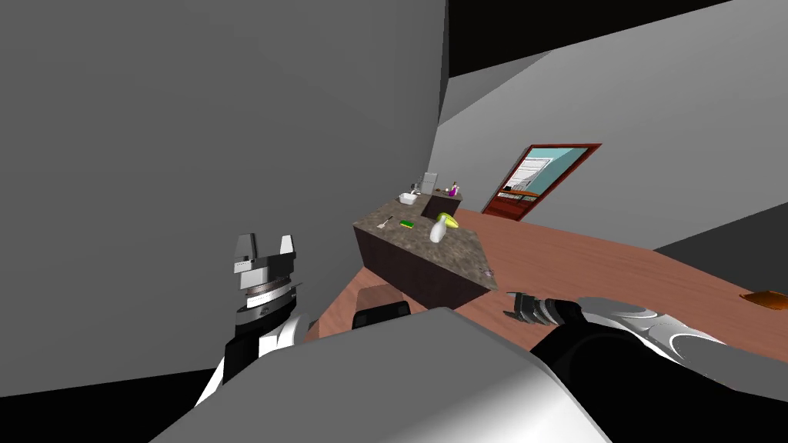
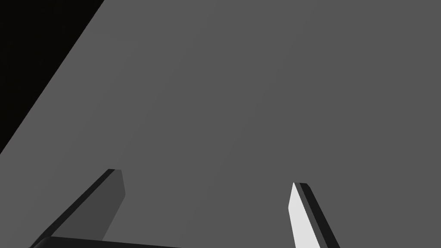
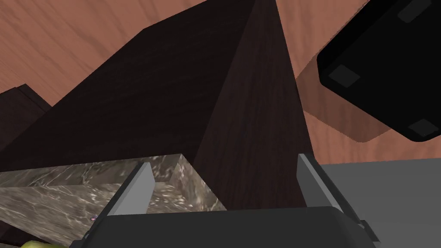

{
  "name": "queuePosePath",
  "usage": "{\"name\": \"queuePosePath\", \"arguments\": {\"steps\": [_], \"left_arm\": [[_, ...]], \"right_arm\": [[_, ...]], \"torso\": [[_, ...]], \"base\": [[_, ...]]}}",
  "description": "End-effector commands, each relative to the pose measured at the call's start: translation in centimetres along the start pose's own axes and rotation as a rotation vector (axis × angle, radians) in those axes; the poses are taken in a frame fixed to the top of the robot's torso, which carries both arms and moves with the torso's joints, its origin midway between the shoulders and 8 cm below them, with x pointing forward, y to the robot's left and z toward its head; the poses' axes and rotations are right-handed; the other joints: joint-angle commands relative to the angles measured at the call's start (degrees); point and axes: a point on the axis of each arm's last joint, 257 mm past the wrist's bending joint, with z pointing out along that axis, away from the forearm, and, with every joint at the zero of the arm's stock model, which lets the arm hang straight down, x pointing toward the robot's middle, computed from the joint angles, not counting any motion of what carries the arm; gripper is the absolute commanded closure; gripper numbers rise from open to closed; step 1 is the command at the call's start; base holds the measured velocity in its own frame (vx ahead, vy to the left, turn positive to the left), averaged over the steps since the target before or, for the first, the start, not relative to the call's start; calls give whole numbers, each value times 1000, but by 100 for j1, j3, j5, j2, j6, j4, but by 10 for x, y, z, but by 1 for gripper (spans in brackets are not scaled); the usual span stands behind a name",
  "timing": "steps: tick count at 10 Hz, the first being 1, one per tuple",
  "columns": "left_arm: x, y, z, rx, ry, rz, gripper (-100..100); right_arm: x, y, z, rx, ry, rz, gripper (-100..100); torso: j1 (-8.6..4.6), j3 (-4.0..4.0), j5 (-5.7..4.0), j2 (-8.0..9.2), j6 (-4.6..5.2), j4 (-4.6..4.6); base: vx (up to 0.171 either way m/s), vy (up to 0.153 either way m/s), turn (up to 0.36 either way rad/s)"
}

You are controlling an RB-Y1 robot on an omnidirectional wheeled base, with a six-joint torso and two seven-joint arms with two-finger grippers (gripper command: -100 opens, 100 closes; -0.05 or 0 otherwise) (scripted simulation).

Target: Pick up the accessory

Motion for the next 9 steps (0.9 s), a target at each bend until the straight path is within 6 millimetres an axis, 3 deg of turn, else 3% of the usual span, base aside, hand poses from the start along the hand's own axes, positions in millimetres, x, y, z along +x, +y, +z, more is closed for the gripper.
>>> {"name": "queuePosePath", "arguments": {"steps": [1, 2, 4, 7, 9], "left_arm": [[0, 0, 0, 0, 0, 0, 0], [0, 0, 0, 0, 0, 0, 0], [0, 0, 0, 0, 0, 0, 0], [0, 0, 0, 0, 0, 0, 0], [0, 0, 0, 0, 0, 0, 0]], "right_arm": [[23, -16, -13, 5, 82, -72, -100], [23, -16, -13, 5, 82, -72, -100], [46, -31, -33, 3, 166, -142, -100], [64, -40, -48, -6, 229, -194, -100], [89, -32, -60, -53, 295, -247, -100]], "torso": [[0, 0, 0, 0, 0, 0], [-1, -6, -2, -10, 1, -2], [-5, -3, -3, -5, 2, -1], [-5, 4, -3, 8, 1, 1], [-9, -7, -5, -13, 0, -3]], "base": [[129, 28, 104], [99, 6, 18], [130, 20, 65], [77, 12, 80], [180, 1, 197]]}}
